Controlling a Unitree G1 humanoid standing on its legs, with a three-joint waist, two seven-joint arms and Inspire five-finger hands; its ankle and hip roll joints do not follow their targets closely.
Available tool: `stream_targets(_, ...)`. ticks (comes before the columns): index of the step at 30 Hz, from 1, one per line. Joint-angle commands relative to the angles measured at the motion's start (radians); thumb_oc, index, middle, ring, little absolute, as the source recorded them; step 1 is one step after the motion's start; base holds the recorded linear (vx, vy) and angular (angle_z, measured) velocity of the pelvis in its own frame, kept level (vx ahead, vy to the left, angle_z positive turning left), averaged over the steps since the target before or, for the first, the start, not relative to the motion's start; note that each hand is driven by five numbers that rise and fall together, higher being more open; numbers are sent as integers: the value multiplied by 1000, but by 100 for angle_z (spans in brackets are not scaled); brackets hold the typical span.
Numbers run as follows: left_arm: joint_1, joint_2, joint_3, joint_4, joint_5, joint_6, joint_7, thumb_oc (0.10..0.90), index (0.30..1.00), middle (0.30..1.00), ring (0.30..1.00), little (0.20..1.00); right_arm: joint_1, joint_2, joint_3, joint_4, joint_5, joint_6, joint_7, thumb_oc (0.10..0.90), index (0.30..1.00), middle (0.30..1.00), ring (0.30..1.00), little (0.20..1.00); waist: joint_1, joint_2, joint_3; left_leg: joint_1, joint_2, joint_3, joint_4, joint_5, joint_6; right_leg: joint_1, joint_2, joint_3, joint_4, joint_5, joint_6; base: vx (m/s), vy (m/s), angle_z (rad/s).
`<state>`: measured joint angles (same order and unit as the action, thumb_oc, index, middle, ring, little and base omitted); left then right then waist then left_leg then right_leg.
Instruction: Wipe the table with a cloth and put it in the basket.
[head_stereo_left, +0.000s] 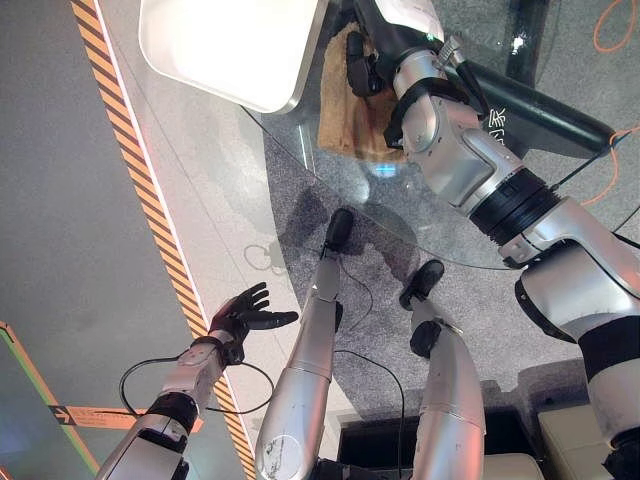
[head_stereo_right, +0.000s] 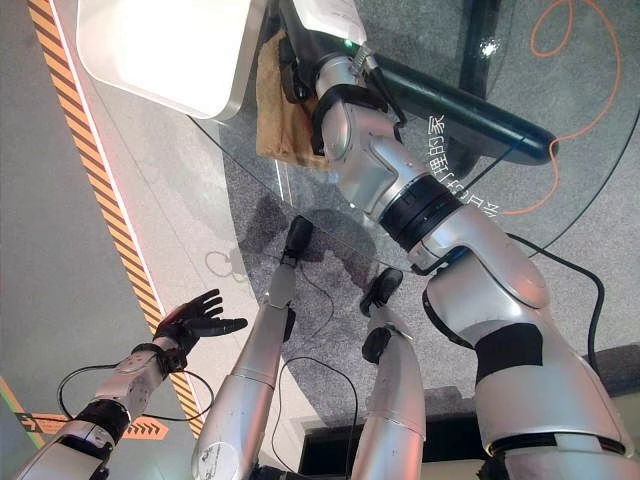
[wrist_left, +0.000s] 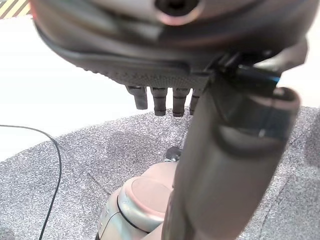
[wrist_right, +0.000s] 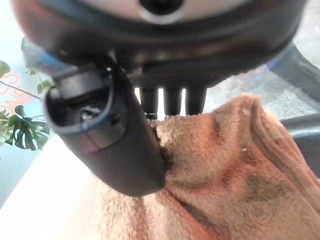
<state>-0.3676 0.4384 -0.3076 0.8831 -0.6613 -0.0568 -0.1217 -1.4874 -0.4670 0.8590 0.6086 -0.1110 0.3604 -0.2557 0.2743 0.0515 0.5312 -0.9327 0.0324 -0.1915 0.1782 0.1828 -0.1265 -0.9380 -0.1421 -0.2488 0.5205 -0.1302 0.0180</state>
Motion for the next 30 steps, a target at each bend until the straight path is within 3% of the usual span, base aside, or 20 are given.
stream_targets(1,86,21,-36,20,22,-4,1,800,900,900,900,900,-45,43,-26,-157,-55,-102,-14,100,300,300,300,200,8,-2,-11,17,-115,21,83,-85,118,82,25,-28,-214,162,55,1,3,4)
stream_targets(9,73,30,-35,25,20,5,-6,800,900,900,900,900,-48,42,-19,-122,-74,-36,-51,100,300,300,300,200,8,-2,-11,15,-114,20,87,-86,116,81,23,-28,-213,164,58,-1,0,2)
stream_targets(13,74,34,-39,32,16,-1,-6,800,900,900,900,900,-76,13,6,-7,-61,-11,-121,100,300,300,300,200,10,-4,-11,13,-111,19,90,-89,115,83,21,-29,-213,167,60,0,0,0)
stream_targets(21,102,57,-45,12,9,-23,-1,800,900,900,900,900,-150,-111,45,232,69,-4,-273,100,300,300,300,200,11,-12,-11,7,-106,12,89,-95,113,85,18,-37,-223,182,67,-4,-17,1)
stream_targets(30,114,80,-49,5,-25,-28,-3,800,900,900,900,900,-173,-252,57,339,126,27,-327,100,300,300,300,200,-10,-16,-11,0,-102,17,91,-99,116,71,18,-28,-222,185,67,-1,5,1)
